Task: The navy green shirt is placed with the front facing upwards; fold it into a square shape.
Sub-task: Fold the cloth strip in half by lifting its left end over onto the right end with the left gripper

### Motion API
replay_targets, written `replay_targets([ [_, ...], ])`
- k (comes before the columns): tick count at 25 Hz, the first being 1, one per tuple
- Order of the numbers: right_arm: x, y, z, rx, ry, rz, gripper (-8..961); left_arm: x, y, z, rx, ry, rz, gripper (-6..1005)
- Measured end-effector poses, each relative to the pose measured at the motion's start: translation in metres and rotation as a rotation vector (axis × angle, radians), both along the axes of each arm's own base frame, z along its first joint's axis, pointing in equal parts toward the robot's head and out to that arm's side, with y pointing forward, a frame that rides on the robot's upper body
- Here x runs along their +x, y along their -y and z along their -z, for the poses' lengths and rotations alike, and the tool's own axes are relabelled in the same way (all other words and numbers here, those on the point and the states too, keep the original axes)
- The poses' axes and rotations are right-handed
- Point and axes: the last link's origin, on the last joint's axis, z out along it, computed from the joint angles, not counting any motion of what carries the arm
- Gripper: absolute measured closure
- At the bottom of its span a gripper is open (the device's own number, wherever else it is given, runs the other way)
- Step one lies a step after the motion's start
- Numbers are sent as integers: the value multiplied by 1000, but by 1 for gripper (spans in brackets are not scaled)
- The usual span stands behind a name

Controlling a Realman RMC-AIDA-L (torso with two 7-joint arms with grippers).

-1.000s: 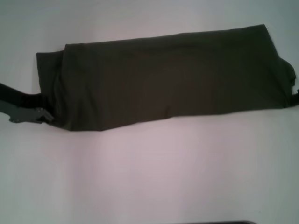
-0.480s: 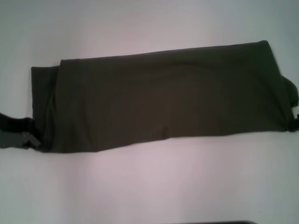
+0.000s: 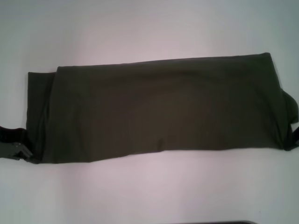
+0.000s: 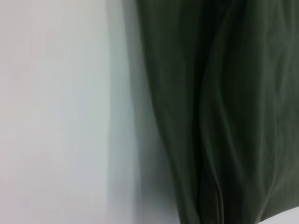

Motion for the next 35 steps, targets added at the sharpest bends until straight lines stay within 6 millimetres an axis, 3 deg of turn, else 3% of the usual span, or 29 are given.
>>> replay_targets([
  [24, 10, 5, -13, -16, 54, 11, 952, -13, 4, -11, 12, -87, -57, 955],
  [35, 9, 4, -18, 19, 30, 18, 952, -11, 2, -15, 40, -51, -54, 942],
])
